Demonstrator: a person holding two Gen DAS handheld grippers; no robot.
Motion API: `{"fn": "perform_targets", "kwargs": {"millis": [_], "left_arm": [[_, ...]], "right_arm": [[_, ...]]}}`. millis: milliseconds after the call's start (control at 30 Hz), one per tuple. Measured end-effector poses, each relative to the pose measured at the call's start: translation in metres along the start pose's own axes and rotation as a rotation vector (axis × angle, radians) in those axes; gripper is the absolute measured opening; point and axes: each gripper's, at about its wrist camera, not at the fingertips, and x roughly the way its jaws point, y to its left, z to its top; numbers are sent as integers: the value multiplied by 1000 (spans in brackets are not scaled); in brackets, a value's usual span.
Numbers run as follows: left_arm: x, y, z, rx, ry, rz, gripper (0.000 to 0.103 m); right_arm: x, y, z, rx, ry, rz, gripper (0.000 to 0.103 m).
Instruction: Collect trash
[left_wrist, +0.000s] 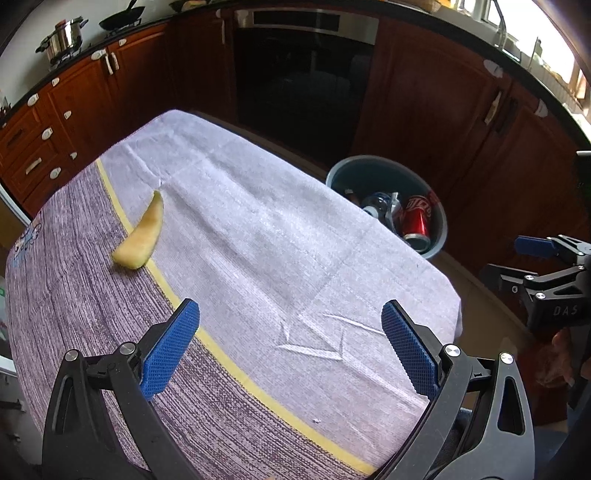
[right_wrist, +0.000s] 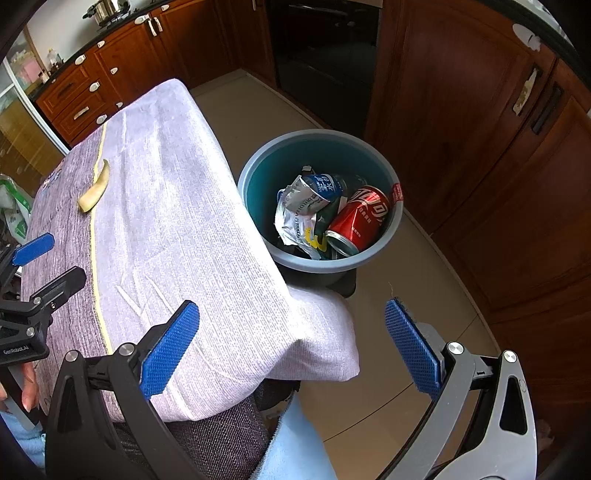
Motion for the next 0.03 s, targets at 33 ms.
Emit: {"fn": "perform_targets", "kwargs": {"millis": [33], "left_arm": [[0, 0, 0, 0, 0, 3, 99]], "right_arm": [[0, 0, 0, 0, 0, -1, 96]]}}
